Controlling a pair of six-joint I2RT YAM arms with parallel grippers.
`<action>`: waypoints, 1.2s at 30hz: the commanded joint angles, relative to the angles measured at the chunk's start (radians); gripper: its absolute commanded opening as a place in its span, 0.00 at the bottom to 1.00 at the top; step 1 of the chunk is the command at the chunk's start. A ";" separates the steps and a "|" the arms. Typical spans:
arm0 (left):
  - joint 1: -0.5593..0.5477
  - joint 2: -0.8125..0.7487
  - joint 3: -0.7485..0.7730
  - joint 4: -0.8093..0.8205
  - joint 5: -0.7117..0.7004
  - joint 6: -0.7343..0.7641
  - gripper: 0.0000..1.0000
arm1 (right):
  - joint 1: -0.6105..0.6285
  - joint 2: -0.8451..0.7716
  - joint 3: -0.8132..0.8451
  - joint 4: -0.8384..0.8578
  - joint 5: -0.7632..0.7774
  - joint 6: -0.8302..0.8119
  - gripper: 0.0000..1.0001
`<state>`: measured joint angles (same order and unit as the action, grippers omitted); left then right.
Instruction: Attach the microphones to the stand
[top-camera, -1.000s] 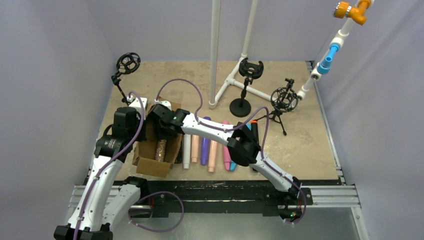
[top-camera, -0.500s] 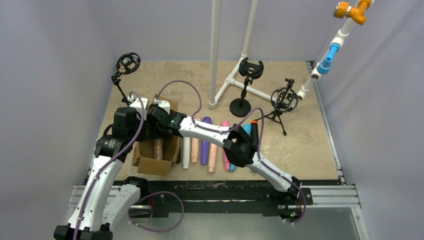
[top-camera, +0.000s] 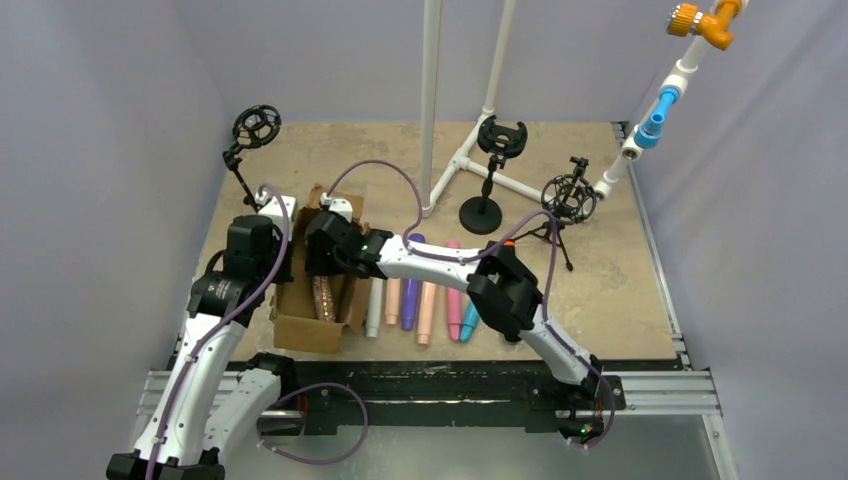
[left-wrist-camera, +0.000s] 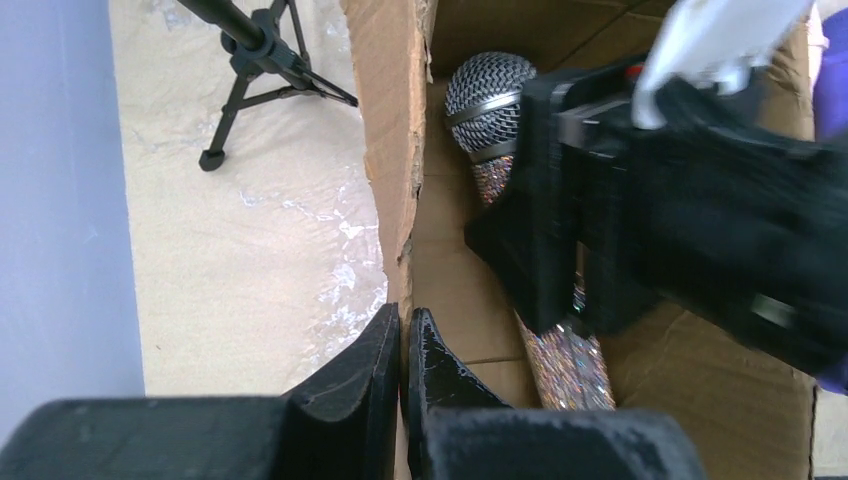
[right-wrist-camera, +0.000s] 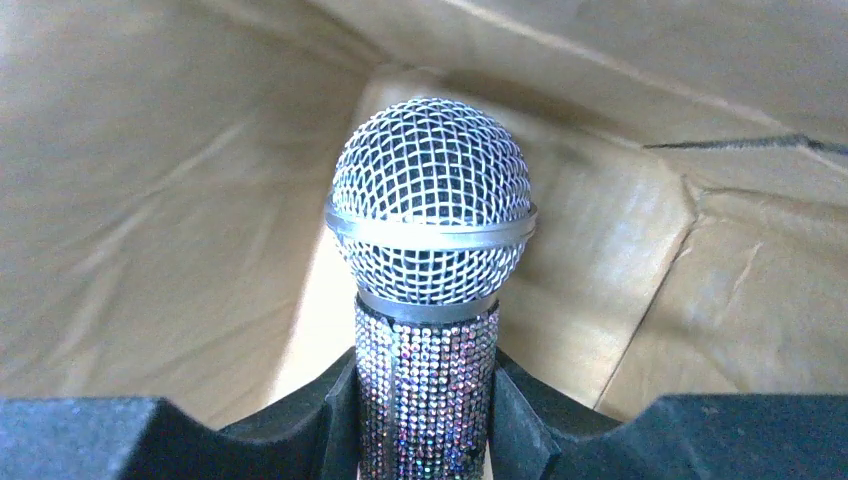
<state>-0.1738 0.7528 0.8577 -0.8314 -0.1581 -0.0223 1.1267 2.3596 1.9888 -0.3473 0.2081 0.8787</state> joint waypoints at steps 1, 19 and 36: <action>-0.009 -0.005 0.016 0.085 -0.079 0.059 0.00 | 0.004 -0.255 -0.104 0.199 -0.093 -0.067 0.14; -0.009 0.030 0.180 -0.012 0.042 -0.025 0.00 | -0.167 -0.660 -0.323 -0.030 -0.185 -0.149 0.06; -0.010 0.221 0.538 -0.077 0.190 -0.139 0.00 | -0.394 -0.902 -0.912 -0.138 -0.041 -0.200 0.07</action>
<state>-0.1795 0.9344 1.2251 -0.9516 -0.0257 -0.0990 0.7315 1.4498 1.1030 -0.5114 0.1246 0.6861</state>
